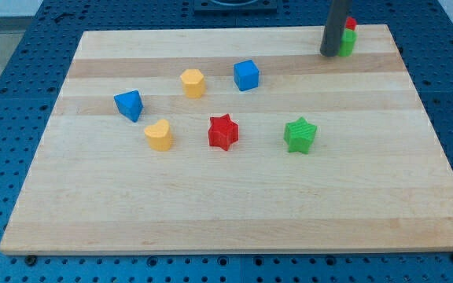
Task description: Move your arm to blue cube
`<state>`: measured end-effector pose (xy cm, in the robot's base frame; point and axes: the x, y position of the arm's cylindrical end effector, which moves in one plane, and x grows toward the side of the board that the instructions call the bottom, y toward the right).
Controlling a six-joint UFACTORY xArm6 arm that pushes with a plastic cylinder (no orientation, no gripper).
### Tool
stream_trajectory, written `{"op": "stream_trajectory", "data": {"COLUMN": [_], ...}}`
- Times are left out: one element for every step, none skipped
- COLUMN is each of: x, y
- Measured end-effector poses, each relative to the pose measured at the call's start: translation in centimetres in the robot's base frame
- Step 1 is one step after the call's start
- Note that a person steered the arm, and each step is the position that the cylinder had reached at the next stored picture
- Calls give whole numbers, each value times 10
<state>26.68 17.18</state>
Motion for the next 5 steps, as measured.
{"op": "stream_trajectory", "data": {"x": [2, 2, 17, 76, 114], "y": [7, 7, 7, -3, -66]}}
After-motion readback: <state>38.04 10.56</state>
